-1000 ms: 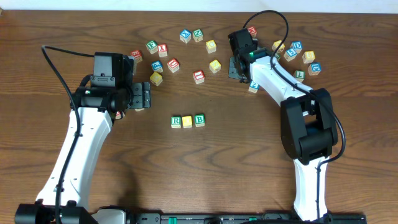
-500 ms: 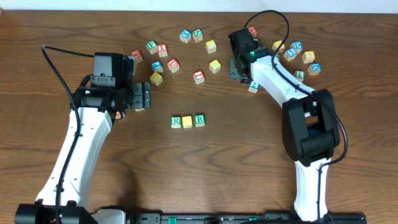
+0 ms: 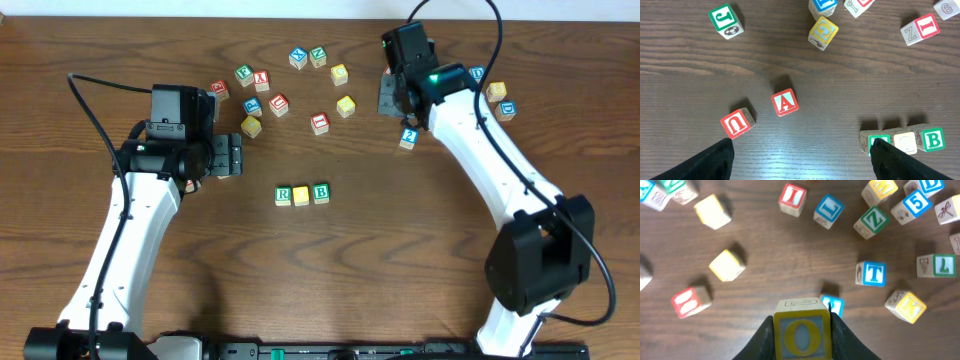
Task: Spell out ROBOT
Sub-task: 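Lift the yellow O block and carry it left toward the B block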
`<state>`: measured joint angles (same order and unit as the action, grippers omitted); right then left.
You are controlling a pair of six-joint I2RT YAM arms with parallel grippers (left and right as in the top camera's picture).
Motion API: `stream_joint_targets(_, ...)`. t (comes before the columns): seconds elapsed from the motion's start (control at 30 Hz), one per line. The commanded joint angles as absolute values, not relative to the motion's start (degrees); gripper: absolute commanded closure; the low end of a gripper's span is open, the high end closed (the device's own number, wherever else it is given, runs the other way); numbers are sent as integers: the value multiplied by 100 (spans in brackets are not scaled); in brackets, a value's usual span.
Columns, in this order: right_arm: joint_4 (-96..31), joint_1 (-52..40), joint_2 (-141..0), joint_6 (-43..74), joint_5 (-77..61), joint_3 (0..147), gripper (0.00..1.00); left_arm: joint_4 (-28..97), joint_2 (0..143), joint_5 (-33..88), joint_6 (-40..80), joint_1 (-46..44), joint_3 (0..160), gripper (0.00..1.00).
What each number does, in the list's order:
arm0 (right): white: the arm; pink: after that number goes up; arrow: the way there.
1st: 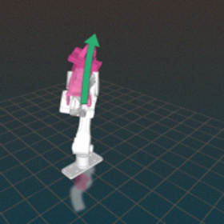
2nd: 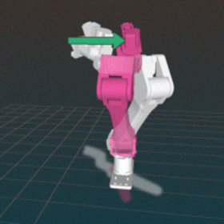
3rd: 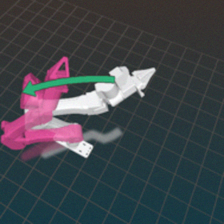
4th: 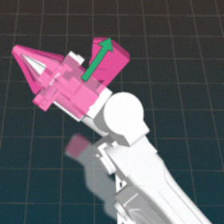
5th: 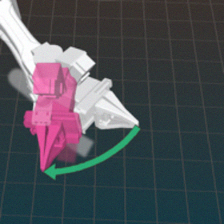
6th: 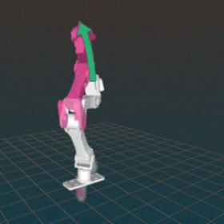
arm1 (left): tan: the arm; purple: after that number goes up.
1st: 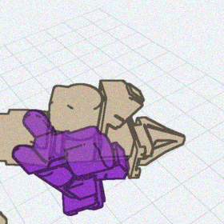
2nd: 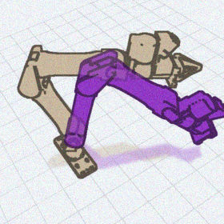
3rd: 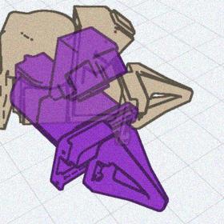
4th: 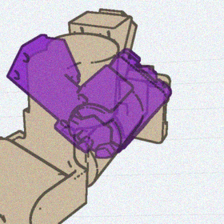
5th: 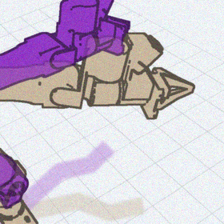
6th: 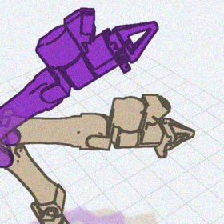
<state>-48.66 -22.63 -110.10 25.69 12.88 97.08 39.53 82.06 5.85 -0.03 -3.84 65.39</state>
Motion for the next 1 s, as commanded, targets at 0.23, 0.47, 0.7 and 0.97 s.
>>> stream_joint_targets(0.23, -5363, -3177, -10836, 2877, 1343, 9708, 84, 4029, 8145, 537, -19, -355, 6569, 14)
stream_joint_targets(0.47, -5085, -3597, -10836, 3385, 1772, 9142, 88, 4029, 8145, 537, -19, -355, 6569, 14)
stream_joint_targets(0.7, -4007, -3610, -10836, 3387, 1219, 8042, 88, 4029, 8145, 537, -19, -355, 6569, 14)
stream_joint_targets(0.97, -3938, -3651, -10836, 3426, 1184, 7725, 88, 4027, 8145, 537, -19, -355, 6569, 14)
